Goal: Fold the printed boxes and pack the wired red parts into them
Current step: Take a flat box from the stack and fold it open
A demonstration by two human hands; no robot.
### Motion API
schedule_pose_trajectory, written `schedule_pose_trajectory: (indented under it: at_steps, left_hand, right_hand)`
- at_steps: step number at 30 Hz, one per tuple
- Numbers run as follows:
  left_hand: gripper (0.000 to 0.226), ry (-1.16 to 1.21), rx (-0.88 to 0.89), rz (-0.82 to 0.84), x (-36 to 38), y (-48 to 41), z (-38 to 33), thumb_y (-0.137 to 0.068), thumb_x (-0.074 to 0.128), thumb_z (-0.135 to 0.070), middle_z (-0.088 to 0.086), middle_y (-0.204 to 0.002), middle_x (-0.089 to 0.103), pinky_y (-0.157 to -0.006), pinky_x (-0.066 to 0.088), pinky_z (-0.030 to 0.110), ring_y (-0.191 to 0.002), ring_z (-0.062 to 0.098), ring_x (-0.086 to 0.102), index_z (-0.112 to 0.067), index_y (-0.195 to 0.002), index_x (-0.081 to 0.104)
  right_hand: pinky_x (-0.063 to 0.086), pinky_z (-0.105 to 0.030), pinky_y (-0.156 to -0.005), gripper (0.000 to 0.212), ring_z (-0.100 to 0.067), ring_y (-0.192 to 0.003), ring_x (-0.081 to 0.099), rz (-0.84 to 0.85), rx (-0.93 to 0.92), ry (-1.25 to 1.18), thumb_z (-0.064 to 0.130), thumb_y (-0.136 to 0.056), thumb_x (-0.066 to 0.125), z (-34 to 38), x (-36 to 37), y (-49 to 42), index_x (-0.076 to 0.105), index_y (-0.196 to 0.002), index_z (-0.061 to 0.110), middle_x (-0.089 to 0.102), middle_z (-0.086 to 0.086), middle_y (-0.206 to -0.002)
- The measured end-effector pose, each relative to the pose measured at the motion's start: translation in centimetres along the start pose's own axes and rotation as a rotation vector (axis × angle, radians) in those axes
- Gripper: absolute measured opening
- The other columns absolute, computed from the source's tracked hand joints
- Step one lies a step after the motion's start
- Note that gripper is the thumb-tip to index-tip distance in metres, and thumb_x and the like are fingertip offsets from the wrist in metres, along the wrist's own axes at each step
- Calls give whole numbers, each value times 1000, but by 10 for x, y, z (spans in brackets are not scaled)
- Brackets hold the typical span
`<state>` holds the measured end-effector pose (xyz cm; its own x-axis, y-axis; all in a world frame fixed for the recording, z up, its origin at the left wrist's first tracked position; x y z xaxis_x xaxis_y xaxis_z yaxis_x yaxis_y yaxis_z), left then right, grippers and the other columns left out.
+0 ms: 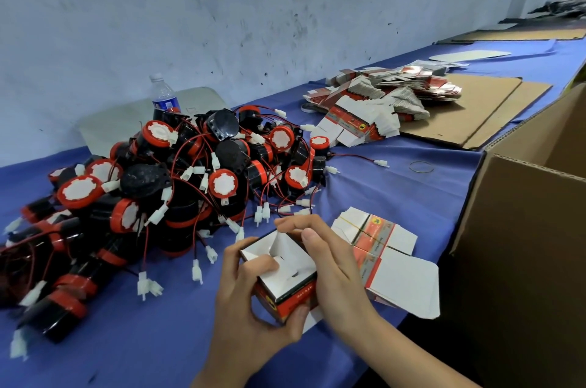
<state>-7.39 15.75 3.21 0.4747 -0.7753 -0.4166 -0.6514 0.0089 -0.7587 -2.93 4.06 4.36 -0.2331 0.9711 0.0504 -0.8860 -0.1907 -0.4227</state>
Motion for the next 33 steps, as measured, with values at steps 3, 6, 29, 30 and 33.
schedule_pose_trajectory:
  at_steps: [3, 6, 29, 30, 33]
  left_hand:
    - [52, -1, 4, 18, -1, 0, 1, -59, 70, -39, 7, -123, 42, -71, 52, 12, -116, 0, 49, -22, -102, 46]
    - [52, -11, 18, 31, -1, 0, 1, -60, 70, -38, 11, -120, 43, -71, 51, 10, -116, -5, 47, -21, -102, 46]
    - [81, 185, -201, 53, 7, 10, 18, -75, 64, -49, -6, -148, 36, -96, 48, 32, -137, 15, 38, -34, -146, 28]
    - [75, 293, -260, 5, 6, 11, 20, -75, 65, -47, -10, -142, 44, -92, 50, 27, -131, 14, 46, -34, -142, 34]
    - [65, 695, -587, -279, 2, 12, 41, -69, 72, -59, -8, -117, 63, -77, 55, 26, -99, 9, 65, -33, -125, 51]
  right_hand:
    - [45, -36, -92, 29, -19, -108, 58, 2, -14, 17, 21, -95, 36, 1, -1, 1, 65, -97, 19, 65, 8, -105]
    - [44, -32, -92, 29, -19, -109, 58, 2, -32, 15, 19, -95, 36, 1, -1, 0, 65, -95, 16, 65, 7, -104]
    - [48, -46, -97, 44, -20, -111, 60, 249, 288, -128, 65, -85, 39, -23, 10, -5, 58, -114, 40, 62, 5, -118]
    - [49, -45, -97, 44, -20, -109, 62, 261, 330, -143, 68, -82, 41, -26, 10, -8, 57, -115, 43, 63, 5, -117]
    - [49, -26, -91, 20, -6, -100, 63, 132, 318, -26, 50, -93, 51, -29, -7, -24, 60, -107, 40, 64, 20, -107]
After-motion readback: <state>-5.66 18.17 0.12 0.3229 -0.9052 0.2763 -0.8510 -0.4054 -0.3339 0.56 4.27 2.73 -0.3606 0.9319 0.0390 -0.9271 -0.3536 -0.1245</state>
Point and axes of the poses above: each hand's wrist, its own y-axis away from the middle knuckle, its own x-axis out of the palm, z = x × y, the point moved 6 cm from there along -y, towards the middle knuckle
